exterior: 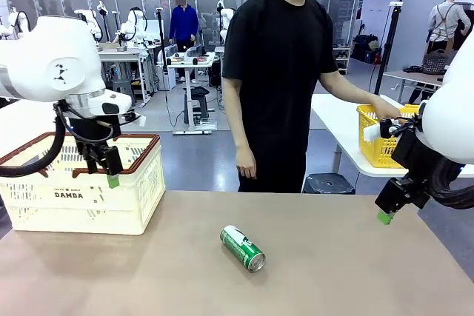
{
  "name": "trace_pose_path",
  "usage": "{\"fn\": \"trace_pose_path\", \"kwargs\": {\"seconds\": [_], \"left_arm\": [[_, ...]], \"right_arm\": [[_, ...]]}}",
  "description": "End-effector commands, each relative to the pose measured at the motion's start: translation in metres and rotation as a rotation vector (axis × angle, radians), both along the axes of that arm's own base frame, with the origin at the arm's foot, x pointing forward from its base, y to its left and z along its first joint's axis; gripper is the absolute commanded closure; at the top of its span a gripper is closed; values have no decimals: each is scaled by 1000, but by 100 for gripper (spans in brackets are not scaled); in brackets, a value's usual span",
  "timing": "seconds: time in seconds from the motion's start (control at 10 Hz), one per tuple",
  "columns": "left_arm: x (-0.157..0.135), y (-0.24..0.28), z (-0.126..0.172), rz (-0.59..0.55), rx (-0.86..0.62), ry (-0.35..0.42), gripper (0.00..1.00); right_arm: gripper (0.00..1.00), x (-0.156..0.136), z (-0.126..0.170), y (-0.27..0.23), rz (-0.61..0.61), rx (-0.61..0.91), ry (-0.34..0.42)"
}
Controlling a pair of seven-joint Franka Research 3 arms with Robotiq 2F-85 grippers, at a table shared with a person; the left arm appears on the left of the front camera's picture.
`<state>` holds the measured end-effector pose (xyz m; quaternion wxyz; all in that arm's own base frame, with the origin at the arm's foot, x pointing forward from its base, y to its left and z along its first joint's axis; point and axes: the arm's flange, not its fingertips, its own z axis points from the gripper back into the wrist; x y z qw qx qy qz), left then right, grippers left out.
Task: Place the drinks into the Shopping basket.
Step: Pick up one drink and place it into the Shopping basket.
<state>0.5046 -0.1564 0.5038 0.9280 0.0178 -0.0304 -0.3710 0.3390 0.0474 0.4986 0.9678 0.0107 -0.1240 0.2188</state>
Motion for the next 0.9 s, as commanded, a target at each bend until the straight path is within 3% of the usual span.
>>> {"fn": "trace_pose_path", "kwargs": {"seconds": [0.0, 0.4, 0.8], "left_arm": [[1, -40, 13, -201, -8, -86, 0], [18, -145, 17, -677, 144, -18, 0], [54, -202, -15, -1009, 214, 48, 0]], "right_arm": [[0, -2, -1, -1, 5, 5, 4], [0, -2, -1, -1, 5, 5, 4], [0, -2, -1, -1, 5, 5, 4]]}}
